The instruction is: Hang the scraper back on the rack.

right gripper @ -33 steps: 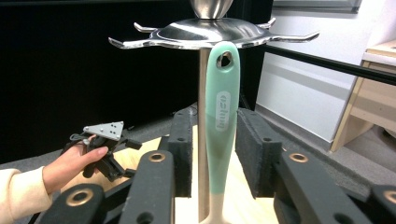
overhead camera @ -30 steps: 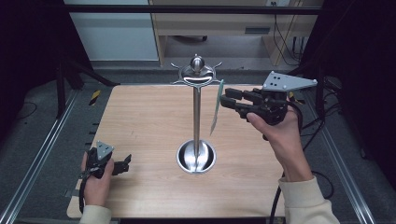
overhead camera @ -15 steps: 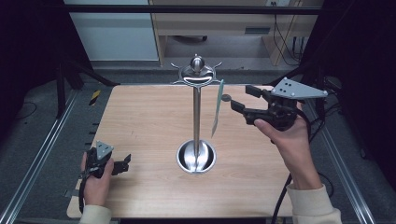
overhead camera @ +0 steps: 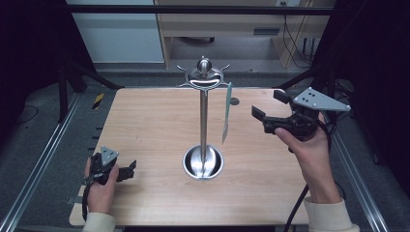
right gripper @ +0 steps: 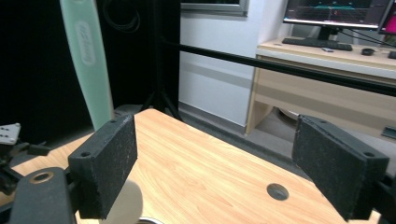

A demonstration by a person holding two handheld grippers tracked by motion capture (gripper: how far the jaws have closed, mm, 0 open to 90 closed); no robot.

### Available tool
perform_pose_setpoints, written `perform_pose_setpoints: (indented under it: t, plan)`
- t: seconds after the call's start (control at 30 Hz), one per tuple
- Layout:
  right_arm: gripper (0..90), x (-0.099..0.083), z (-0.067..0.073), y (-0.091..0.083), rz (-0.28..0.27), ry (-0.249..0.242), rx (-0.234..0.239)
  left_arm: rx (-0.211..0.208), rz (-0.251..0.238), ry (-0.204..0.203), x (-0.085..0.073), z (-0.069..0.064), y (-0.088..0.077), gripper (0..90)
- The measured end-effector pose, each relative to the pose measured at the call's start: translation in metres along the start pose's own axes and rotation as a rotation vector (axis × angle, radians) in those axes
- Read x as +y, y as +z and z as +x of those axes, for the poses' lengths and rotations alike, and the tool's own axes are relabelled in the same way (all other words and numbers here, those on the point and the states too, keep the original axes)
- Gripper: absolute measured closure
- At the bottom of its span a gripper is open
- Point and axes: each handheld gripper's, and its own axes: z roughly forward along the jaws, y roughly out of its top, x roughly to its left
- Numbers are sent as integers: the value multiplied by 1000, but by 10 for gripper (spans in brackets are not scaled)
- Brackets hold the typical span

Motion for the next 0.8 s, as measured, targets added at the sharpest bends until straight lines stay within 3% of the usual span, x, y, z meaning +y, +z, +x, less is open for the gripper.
perform_pose_setpoints:
  t: [0.4, 0.63, 0.8]
  plan:
    - [101, -21, -1, 0, -1, 20, -43, -1, 3, 5, 0, -1, 0, 25]
    - [76, -44, -8, 4, 21, 53, -74, -1, 3, 7, 0, -1, 0, 25]
    - [60, -58, -12, 9, 60, 42, -96, -2, 6, 7, 0, -1, 0, 25]
